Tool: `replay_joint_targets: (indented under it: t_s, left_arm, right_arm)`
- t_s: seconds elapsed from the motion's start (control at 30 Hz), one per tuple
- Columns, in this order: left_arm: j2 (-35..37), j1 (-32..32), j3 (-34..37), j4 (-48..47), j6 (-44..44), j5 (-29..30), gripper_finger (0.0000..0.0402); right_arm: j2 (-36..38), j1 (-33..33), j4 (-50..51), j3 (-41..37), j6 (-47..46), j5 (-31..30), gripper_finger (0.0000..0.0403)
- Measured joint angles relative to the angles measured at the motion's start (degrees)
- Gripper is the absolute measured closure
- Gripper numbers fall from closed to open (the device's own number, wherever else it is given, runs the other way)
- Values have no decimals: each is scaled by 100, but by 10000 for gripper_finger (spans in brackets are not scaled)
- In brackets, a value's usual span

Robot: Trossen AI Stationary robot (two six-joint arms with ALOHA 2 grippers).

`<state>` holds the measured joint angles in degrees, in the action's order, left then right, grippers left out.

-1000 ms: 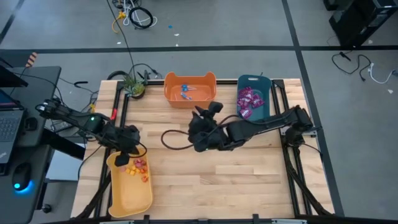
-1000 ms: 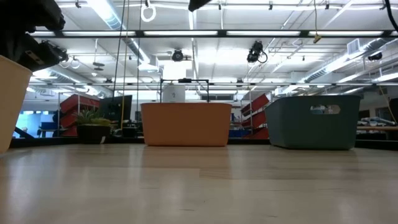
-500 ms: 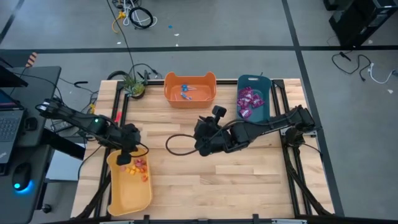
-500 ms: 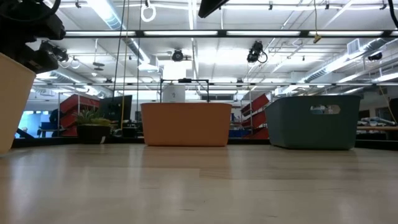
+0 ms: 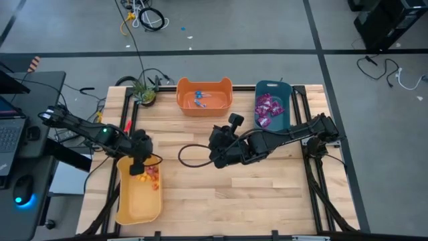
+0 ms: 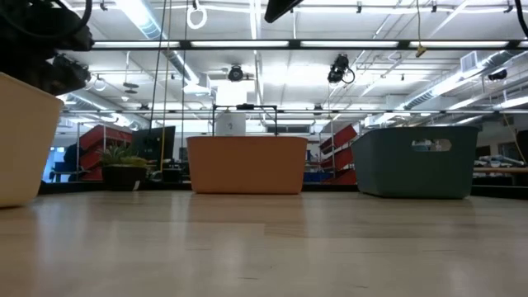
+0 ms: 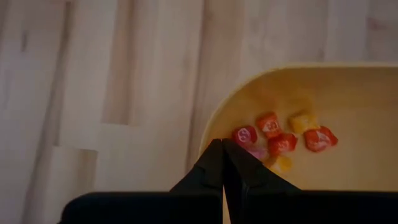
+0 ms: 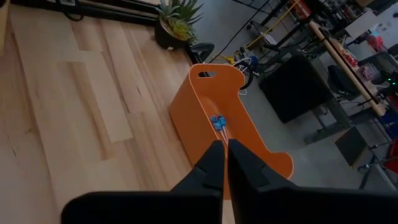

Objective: Sort candy
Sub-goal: Move the orange bin to the left center

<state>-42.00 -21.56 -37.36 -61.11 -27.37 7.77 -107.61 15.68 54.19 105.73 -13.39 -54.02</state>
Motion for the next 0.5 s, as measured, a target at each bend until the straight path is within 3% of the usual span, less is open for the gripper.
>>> replay_joint_targets:
  t_s: [0.5]
  left_arm:
    - [0,9,0,180,236,1060,401]
  right_arm:
    - [0,0,0,0,0,-4,402]
